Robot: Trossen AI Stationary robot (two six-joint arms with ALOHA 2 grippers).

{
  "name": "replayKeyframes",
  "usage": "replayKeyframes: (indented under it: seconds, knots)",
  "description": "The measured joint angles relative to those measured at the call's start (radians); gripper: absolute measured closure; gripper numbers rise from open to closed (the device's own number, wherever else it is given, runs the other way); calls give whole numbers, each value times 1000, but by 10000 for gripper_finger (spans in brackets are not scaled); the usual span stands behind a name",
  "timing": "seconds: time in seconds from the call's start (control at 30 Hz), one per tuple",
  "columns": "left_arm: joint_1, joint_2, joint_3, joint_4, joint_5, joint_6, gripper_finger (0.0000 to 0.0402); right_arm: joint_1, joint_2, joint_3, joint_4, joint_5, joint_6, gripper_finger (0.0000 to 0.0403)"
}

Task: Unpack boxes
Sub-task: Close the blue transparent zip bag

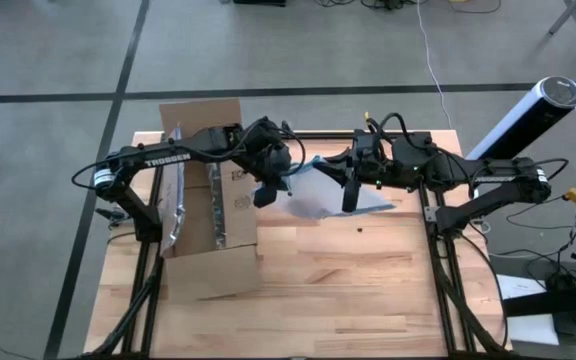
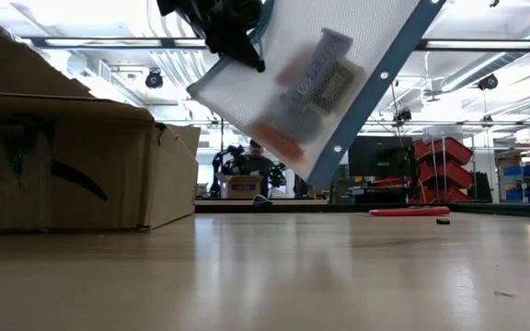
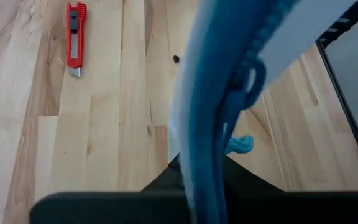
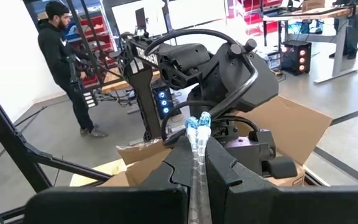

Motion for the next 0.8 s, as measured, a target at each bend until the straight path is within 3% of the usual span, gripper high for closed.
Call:
replayKeyframes:
  seconds: [0.33,0.8]
  knots:
    - [7,-23,0,-25,-2,-53,401,0,-42,0,-13,-1,0,392]
    - [16,-36,0,-50,-18,-69,401,1,-137,1,-21,1,55,271]
